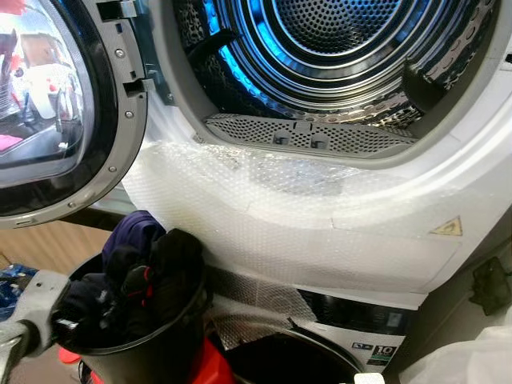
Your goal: Clothes washing
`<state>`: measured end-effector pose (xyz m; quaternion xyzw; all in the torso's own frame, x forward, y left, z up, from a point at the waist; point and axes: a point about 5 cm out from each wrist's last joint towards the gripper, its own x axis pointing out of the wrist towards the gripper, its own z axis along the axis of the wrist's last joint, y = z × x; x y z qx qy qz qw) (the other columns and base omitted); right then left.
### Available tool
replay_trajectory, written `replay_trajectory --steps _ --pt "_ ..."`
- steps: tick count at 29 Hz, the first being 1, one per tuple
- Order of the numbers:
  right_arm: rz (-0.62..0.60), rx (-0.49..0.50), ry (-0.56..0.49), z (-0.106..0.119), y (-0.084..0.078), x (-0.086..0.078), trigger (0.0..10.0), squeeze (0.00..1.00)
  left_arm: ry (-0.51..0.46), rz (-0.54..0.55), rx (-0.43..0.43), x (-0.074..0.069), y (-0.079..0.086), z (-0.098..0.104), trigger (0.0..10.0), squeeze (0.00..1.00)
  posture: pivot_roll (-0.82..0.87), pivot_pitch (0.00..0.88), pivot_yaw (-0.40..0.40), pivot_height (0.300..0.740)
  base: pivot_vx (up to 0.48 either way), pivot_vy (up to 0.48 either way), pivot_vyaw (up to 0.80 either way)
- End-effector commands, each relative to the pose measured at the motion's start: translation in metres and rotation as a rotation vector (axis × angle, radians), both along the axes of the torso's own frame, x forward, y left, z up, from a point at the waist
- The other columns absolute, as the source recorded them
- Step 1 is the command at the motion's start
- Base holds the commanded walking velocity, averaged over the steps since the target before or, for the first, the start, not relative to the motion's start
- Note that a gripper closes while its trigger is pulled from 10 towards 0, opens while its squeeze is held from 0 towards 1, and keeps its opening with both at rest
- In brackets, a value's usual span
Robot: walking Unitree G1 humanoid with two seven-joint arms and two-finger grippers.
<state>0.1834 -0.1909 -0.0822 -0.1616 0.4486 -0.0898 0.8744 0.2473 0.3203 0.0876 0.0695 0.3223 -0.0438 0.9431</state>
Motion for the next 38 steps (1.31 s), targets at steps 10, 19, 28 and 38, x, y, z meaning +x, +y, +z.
replay_trajectory --steps 10,19,28,38 --pt "0.020 -0.014 0.003 0.001 -0.004 0.001 10.0 0.00 0.078 -0.007 -0.047 0.005 -0.006 -0.010 10.0 0.00 0.22 0.000 0.023 0.740 0.000 0.000 0.00" --pt "0.031 -0.008 -0.004 0.001 -0.001 0.003 10.0 0.00 0.006 0.039 -0.053 0.018 -0.012 -0.013 0.0 0.00 0.21 0.000 0.014 0.740 0.000 0.000 0.00" --pt "0.016 -0.008 -0.005 0.001 -0.004 0.002 10.0 0.00 -0.016 0.071 -0.046 0.024 -0.012 -0.015 0.0 0.00 0.20 0.000 0.013 0.740 0.000 0.000 0.00" --pt "0.020 -0.005 -0.005 0.001 -0.003 0.002 10.0 0.00 -0.029 0.075 -0.054 0.025 -0.014 -0.018 0.0 0.00 0.20 0.000 0.012 0.740 0.000 0.000 0.00"
